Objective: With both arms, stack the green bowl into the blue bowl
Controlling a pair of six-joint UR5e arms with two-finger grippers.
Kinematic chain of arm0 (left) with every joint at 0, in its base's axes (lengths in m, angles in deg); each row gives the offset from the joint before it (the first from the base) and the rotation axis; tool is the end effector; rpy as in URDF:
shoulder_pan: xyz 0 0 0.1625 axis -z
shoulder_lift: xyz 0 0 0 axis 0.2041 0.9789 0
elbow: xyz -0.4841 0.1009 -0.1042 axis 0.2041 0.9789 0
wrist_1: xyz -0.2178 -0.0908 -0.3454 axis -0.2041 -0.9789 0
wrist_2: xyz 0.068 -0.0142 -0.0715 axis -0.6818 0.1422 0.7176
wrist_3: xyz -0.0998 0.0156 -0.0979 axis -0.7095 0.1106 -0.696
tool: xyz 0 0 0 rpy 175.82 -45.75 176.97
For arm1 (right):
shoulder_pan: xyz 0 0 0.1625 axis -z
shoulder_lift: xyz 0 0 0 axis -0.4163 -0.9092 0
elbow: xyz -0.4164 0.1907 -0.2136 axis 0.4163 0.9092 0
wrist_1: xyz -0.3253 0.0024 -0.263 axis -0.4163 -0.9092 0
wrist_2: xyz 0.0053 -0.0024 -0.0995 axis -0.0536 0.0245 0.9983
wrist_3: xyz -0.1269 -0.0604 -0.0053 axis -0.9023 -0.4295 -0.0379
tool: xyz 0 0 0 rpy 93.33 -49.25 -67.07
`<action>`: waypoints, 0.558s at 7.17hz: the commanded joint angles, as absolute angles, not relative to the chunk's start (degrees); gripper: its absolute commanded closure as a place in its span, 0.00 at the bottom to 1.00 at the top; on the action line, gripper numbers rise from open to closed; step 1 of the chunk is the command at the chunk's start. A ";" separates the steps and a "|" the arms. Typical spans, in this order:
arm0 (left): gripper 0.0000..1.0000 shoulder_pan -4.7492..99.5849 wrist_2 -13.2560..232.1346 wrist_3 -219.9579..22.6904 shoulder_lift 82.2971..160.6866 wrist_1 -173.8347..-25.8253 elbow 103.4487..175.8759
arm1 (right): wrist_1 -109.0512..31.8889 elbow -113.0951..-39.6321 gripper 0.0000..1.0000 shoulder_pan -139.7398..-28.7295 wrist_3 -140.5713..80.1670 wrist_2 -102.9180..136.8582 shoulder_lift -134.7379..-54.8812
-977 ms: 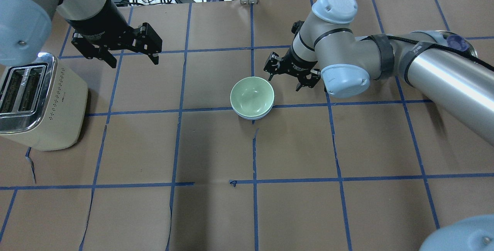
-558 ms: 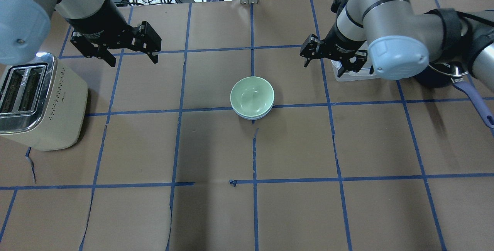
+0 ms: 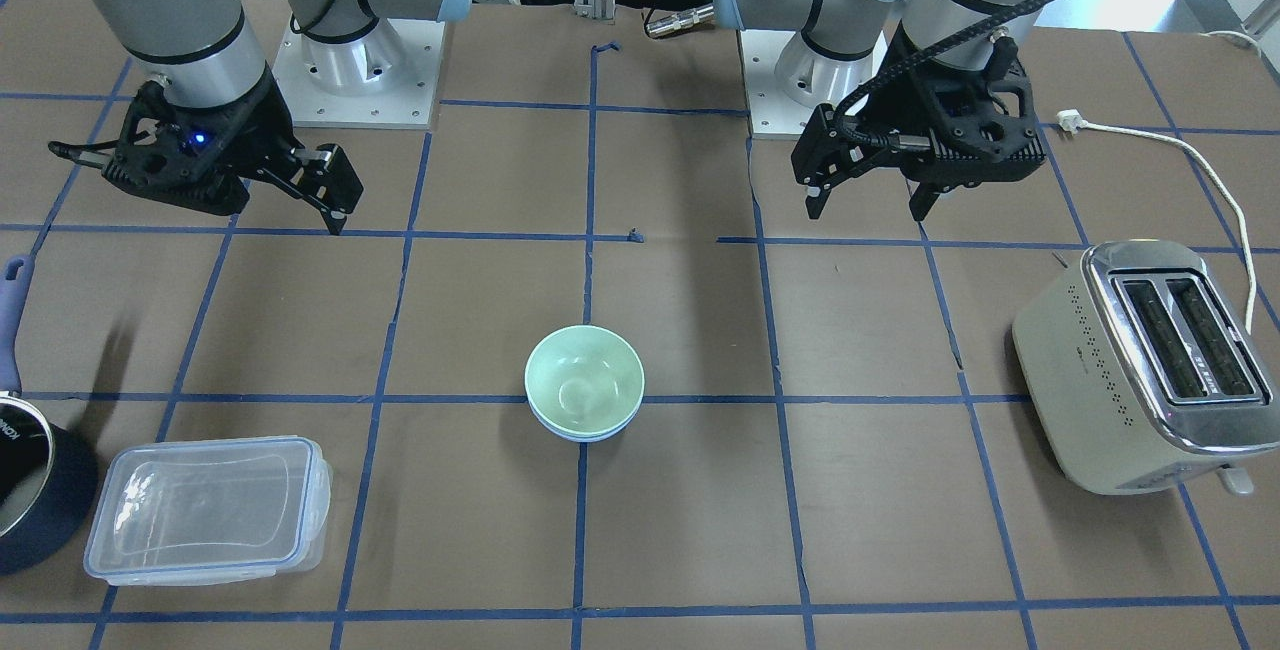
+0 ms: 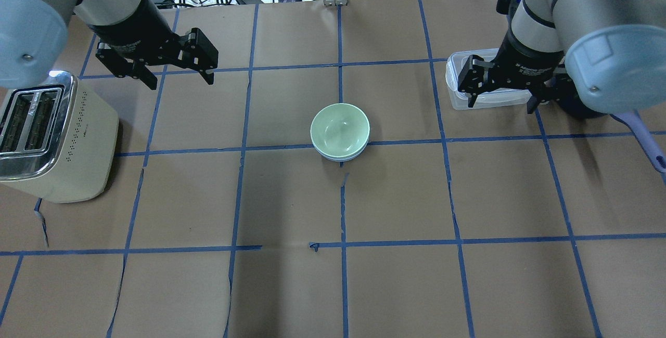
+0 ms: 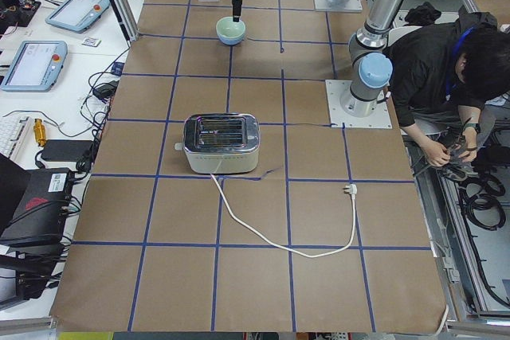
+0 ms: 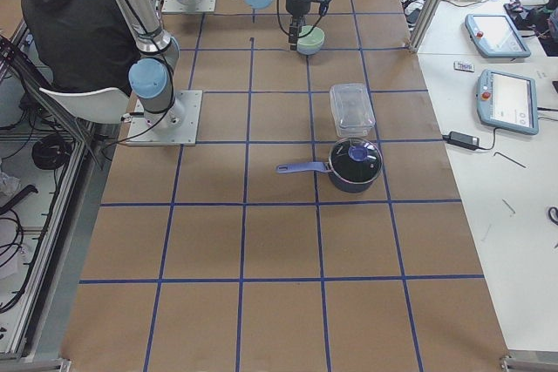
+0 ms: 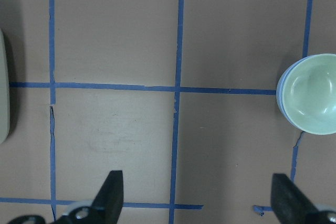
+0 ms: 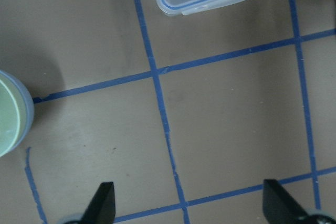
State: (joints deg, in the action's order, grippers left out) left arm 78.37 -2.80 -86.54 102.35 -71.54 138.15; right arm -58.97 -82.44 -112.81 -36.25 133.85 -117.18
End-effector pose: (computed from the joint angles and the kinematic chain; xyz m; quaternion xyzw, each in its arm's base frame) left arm -0.1329 -0.5049 0.5316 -0.0218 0.9996 -0.0185 0.0057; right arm 0.1088 -0.4786 0.4808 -0.1068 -0.9937 0.0054 0.0333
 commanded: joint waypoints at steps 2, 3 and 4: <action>0.00 78.40 -2.71 -86.89 102.42 -71.53 138.25 | -52.21 -78.30 0.00 -112.76 -36.51 130.17 -118.69; 0.00 78.48 -2.62 -86.89 102.34 -71.53 138.17 | -46.10 -76.64 0.00 -112.76 -38.60 129.91 -118.61; 0.00 78.49 -2.62 -86.89 102.42 -71.53 138.17 | -45.43 -75.40 0.00 -112.84 -40.71 130.69 -118.26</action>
State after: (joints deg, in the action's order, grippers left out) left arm 78.46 -2.65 -86.87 102.39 -71.53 138.18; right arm -48.11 -77.04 -112.77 -38.45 130.34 -118.50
